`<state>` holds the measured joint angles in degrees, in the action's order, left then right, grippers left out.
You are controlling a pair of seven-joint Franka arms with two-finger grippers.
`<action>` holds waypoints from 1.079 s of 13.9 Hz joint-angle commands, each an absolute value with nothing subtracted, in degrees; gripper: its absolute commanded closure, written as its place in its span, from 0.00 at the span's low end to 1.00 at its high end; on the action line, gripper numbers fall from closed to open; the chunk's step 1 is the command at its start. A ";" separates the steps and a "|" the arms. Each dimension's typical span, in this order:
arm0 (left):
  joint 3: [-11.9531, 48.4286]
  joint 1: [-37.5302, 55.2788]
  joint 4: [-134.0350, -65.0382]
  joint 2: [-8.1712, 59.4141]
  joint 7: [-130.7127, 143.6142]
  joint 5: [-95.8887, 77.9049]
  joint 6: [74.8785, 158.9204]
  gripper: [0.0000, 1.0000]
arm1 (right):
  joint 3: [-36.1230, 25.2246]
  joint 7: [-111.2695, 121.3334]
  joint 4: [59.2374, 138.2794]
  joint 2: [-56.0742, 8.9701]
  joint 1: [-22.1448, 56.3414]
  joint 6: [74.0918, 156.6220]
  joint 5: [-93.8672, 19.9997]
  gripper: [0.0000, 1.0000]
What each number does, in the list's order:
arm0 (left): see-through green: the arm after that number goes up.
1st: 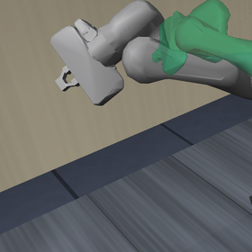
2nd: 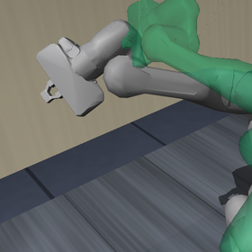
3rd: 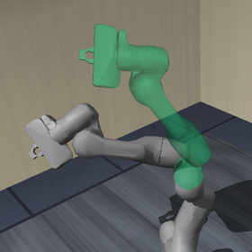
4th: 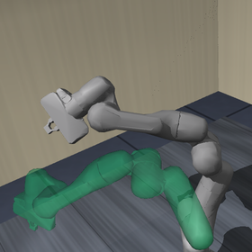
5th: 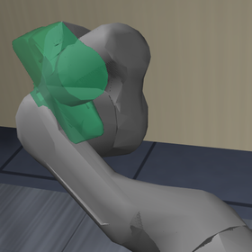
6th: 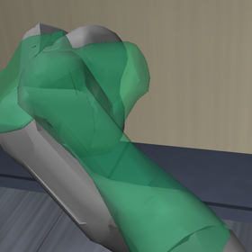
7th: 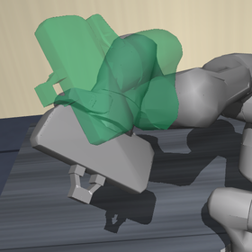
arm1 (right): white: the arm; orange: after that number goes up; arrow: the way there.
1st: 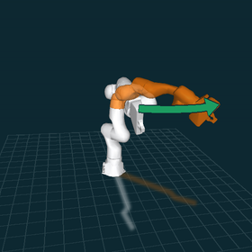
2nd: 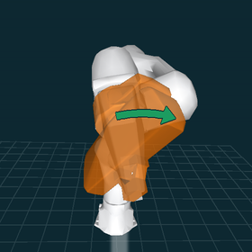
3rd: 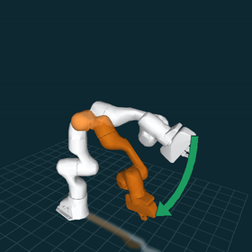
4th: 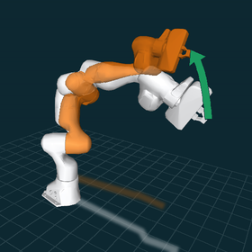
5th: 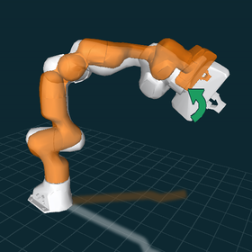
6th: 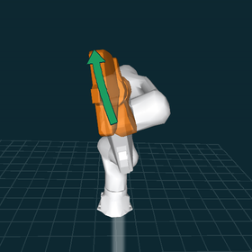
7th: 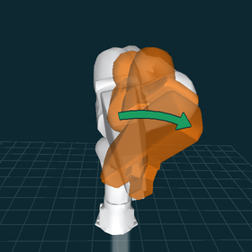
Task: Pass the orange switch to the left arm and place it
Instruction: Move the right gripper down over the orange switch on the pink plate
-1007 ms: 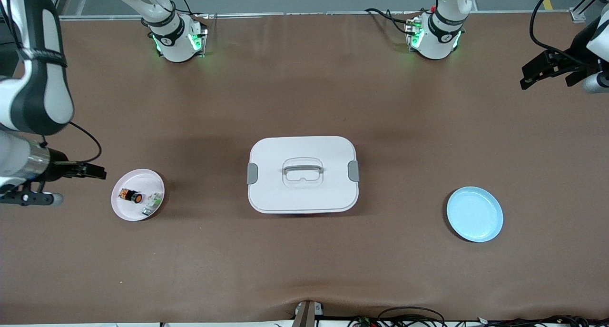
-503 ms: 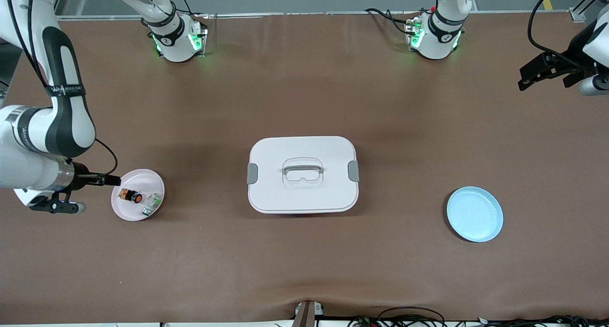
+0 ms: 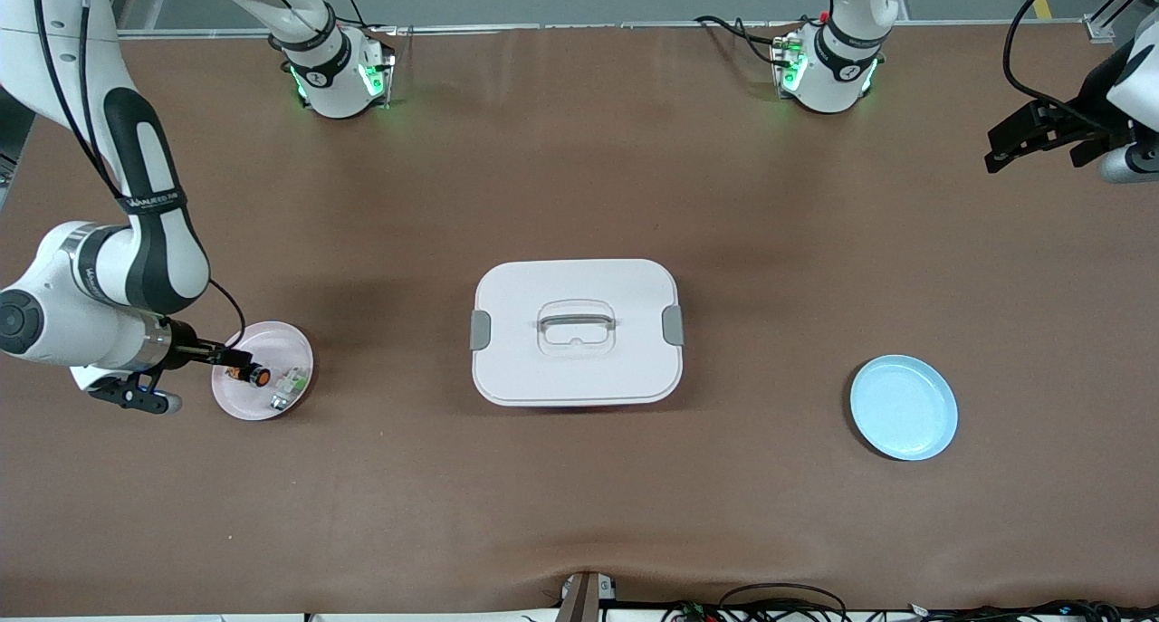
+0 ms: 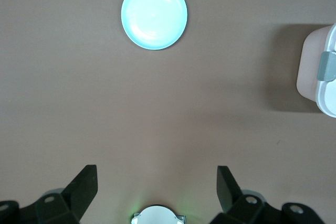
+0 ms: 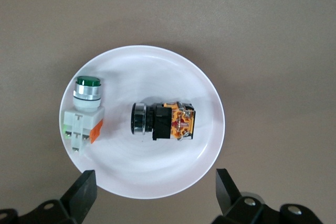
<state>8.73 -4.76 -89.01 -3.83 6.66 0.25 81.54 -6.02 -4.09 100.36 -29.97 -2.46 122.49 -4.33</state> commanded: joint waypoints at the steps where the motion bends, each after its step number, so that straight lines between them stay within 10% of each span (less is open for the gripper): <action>1: 8.96 -5.10 -89.65 -4.31 5.80 0.26 82.09 0.00 | -5.71 -4.92 100.46 -32.34 -3.25 125.33 -5.01 0.00; 15: 8.96 -5.10 -89.91 -4.31 6.06 -0.09 82.09 0.00 | -5.62 -5.54 100.02 -37.79 -3.25 129.90 -6.24 0.00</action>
<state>8.77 -4.75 -89.42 -3.83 6.65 0.25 81.54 -6.18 -4.95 100.46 -37.35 -2.61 129.12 -5.65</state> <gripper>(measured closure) 0.000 0.000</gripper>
